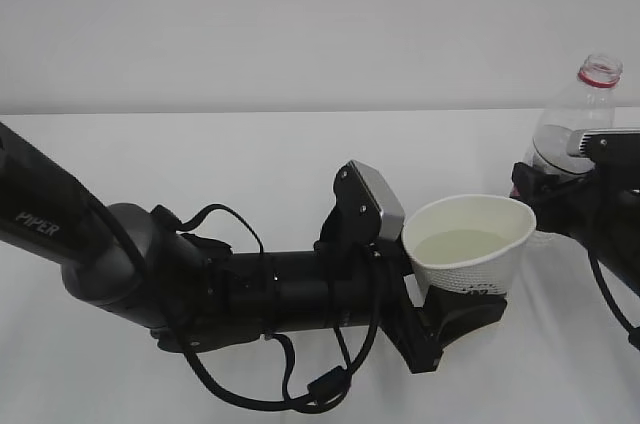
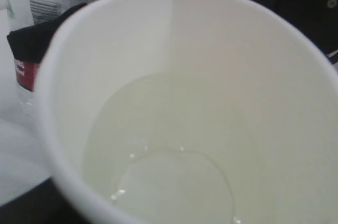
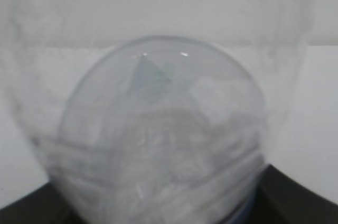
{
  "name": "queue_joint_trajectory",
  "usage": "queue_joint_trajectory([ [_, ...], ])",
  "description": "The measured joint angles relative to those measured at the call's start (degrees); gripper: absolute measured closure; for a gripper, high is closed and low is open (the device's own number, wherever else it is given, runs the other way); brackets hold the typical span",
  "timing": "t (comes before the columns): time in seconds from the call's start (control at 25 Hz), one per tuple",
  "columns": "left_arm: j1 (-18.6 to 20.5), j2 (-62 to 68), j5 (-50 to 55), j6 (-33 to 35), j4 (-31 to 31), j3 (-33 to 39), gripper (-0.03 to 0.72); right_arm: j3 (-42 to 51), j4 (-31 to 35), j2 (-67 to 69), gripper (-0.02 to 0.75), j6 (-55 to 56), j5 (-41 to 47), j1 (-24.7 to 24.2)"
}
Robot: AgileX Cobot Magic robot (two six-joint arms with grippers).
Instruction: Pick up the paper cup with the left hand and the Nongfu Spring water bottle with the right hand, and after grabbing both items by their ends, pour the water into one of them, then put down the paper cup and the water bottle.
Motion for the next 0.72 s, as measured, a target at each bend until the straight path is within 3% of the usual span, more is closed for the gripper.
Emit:
queue_joint_trajectory([
  [0.72,0.0,0.0,0.0,0.0,0.0,0.0,0.159,0.0,-0.2,0.0,0.245,0.0,0.0,0.0],
])
